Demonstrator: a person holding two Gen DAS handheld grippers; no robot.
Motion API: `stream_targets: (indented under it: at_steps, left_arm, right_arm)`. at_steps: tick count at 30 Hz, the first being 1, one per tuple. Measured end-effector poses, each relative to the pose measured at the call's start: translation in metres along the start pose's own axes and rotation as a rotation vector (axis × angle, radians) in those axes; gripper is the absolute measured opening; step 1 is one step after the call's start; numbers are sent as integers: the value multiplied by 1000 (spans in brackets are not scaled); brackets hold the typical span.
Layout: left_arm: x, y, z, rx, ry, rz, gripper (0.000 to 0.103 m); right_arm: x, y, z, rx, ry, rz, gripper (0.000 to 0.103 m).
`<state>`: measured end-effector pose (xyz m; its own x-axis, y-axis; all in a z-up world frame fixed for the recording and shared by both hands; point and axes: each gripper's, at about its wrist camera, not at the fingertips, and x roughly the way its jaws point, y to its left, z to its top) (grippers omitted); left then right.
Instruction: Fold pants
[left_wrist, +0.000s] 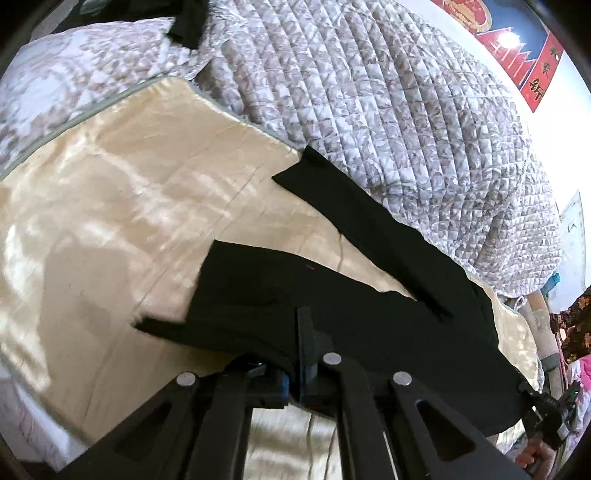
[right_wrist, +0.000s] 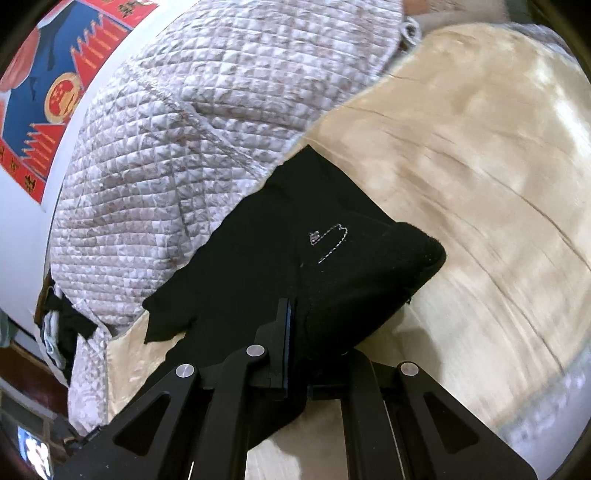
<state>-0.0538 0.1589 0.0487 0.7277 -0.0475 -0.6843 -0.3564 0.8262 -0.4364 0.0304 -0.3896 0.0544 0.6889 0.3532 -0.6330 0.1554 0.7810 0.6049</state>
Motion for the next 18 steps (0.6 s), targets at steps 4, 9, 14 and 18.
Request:
stream_targets:
  at_steps: [4,9,14,18]
  left_arm:
    - [3,3,-25,14,49,24,4]
    - [-7,7,-44,19,56,26,4]
    - [2,17,-44,-15,99,19,9]
    - [-8,37,-38,-66,64,127,10]
  right_arm:
    - [5,-27,-18,57,54,-64,4]
    - [-5,-33,-23,62,45,-84,4]
    - [3,-42,-25,91,87,-100,6]
    - [-6,-48,-32,107,75,-140,20]
